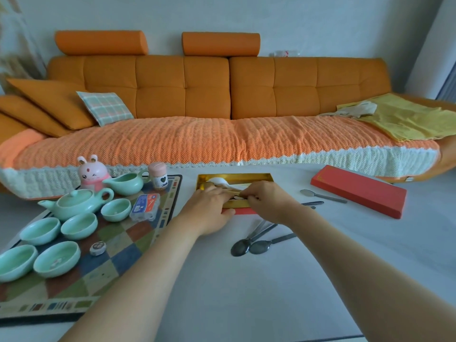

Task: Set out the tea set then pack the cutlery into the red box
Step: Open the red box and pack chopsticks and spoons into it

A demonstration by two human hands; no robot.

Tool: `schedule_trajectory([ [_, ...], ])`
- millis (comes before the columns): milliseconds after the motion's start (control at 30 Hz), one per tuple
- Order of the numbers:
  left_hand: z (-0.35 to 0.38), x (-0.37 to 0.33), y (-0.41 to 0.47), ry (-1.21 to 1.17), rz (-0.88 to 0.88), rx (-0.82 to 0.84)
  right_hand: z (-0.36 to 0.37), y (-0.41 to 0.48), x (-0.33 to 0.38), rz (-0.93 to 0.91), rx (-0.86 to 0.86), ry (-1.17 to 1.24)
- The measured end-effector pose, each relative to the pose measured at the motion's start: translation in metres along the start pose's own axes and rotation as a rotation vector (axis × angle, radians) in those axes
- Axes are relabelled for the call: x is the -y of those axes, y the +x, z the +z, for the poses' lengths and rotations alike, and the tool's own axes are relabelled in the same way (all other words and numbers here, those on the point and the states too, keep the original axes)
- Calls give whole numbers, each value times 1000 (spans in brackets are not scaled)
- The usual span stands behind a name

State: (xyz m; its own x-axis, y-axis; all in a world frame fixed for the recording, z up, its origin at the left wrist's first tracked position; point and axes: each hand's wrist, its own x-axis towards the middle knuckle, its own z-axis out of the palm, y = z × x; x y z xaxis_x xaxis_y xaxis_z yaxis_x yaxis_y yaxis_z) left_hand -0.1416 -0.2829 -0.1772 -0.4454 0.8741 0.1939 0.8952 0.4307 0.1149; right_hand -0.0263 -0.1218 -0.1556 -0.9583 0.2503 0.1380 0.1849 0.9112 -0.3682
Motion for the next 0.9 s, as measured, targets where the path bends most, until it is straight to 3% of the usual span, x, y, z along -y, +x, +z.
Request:
schedule_trajectory([
  [133,-5,-6,-5,-27,21,-50,-2,-7,0,-34,7,-18],
  [333,-20,-24,-16,-62,51,-171,-15,-22,2,-111,-158,-1],
  [467,-31,-40,-29,-177,6,-69,-25,-36,10,-85,-11,-78],
  [667,-26,-48,-45,-190,-36,210,-22,-55,4,-66,158,-192],
  [900,-30,-41,-47,-230,-59,229,-11,-57,8,-73,173,-276],
])
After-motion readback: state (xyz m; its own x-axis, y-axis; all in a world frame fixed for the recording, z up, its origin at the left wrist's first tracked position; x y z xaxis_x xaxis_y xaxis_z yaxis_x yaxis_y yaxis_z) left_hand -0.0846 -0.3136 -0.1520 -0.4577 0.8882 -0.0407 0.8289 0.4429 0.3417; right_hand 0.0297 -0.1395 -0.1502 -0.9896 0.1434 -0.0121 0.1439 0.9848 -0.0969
